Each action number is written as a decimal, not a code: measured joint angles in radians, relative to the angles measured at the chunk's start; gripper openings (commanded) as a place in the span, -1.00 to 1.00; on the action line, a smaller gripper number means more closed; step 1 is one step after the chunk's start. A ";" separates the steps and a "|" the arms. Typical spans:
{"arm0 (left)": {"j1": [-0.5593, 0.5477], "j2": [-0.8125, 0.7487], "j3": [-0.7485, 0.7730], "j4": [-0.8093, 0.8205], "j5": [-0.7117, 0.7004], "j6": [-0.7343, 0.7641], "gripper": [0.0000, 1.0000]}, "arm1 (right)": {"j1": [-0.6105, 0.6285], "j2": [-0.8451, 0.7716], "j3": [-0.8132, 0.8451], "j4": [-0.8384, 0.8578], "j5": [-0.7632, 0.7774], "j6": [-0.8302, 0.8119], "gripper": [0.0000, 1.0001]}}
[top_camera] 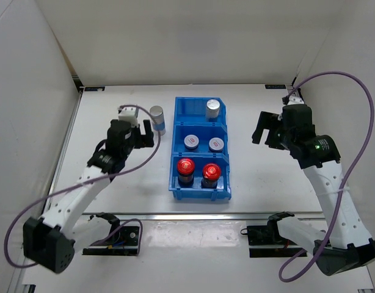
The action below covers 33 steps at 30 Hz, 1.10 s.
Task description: Organize the condiment bottles
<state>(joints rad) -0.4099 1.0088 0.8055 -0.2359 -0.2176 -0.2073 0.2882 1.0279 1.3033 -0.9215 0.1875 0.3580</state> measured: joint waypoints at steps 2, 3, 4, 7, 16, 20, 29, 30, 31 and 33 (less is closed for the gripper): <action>0.000 0.101 0.081 -0.001 0.025 -0.016 1.00 | 0.000 -0.003 0.000 -0.005 -0.011 0.000 1.00; 0.000 0.159 0.126 0.011 0.036 -0.023 1.00 | 0.000 -0.003 0.000 -0.010 -0.016 -0.001 1.00; 0.000 0.206 0.161 0.027 0.048 -0.027 1.00 | 0.000 -0.003 0.000 -0.014 -0.026 -0.001 1.00; 0.000 0.362 0.276 0.078 0.071 -0.030 1.00 | 0.000 -0.003 0.000 -0.024 -0.064 -0.002 1.00; 0.002 0.728 0.507 0.140 0.008 0.008 1.00 | 0.000 -0.031 0.000 -0.075 -0.172 -0.028 1.00; 0.016 0.771 0.547 0.141 -0.021 0.000 1.00 | 0.000 -0.056 0.000 -0.080 -0.190 -0.046 1.00; 0.041 0.828 0.565 0.152 -0.051 -0.007 1.00 | 0.000 -0.067 0.000 -0.128 -0.190 -0.086 1.00; 0.040 0.842 0.565 0.147 -0.052 -0.011 1.00 | 0.000 -0.069 0.000 -0.130 -0.187 -0.089 1.00; 0.040 0.856 0.565 0.140 -0.052 -0.015 1.00 | 0.000 -0.070 0.000 -0.132 -0.187 -0.092 1.00; 0.040 0.883 0.565 0.124 -0.053 -0.025 0.97 | 0.000 -0.072 0.000 -0.135 -0.183 -0.098 1.00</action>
<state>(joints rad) -0.3695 1.8919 1.3705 -0.1123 -0.2703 -0.2325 0.2882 0.9562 1.3033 -1.0561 0.0040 0.2600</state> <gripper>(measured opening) 0.993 0.998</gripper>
